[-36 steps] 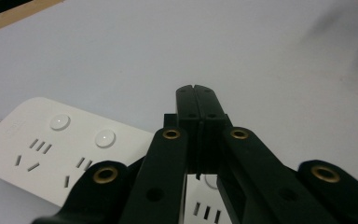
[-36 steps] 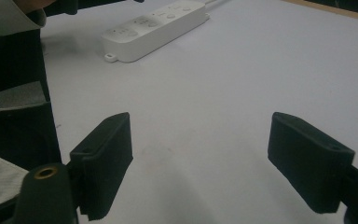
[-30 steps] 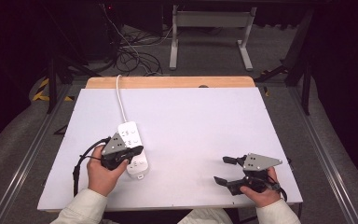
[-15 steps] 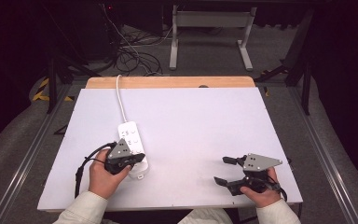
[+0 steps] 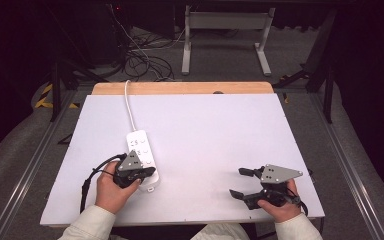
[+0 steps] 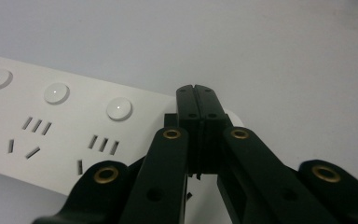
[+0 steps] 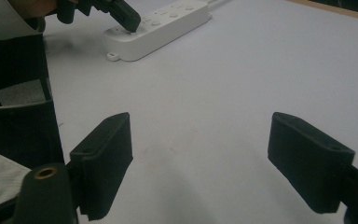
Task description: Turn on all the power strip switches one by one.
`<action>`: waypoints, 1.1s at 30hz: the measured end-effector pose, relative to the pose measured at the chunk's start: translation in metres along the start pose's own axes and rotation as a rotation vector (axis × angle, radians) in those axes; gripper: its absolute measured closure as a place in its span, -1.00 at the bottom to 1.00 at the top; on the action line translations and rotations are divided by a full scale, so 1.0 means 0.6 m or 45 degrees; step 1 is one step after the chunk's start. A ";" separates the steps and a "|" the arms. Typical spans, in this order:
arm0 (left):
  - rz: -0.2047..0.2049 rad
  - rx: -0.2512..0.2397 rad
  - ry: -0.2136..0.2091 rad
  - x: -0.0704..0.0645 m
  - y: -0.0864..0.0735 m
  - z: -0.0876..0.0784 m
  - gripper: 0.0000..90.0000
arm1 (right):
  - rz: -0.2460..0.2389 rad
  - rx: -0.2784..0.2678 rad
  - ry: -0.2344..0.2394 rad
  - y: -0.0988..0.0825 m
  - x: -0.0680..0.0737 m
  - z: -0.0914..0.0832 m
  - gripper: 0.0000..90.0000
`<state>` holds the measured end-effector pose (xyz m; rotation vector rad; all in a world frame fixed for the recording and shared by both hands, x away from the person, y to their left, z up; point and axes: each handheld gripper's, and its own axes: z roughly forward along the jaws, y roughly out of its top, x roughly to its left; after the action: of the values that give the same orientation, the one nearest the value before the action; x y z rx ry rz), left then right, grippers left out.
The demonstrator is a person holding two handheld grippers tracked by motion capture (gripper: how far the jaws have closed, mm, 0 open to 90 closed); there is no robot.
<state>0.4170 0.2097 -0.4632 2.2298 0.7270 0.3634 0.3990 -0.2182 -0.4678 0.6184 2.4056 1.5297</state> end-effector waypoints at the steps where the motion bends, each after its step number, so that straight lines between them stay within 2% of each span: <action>1: 0.000 0.000 0.000 0.000 0.000 0.000 1.00 | 0.000 0.000 0.000 0.000 0.000 0.000 -0.50; 4: 0.002 -0.001 0.005 0.000 0.000 0.001 1.00 | 0.000 -0.001 0.001 0.000 0.000 0.000 -0.50; 6: -0.014 -0.001 -0.001 0.001 0.000 0.001 1.00 | 0.001 -0.001 0.001 0.000 0.000 0.000 -0.50; 16: -0.002 0.005 0.023 -0.003 0.001 0.004 1.00 | 0.002 -0.001 0.001 0.000 0.000 0.000 -0.50; 33: -0.019 0.020 0.039 -0.006 -0.001 0.007 1.00 | -0.003 0.002 0.001 0.001 0.003 0.001 -0.50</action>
<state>0.4159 0.2053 -0.4666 2.2368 0.7651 0.3858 0.3978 -0.2166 -0.4674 0.6158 2.4073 1.5276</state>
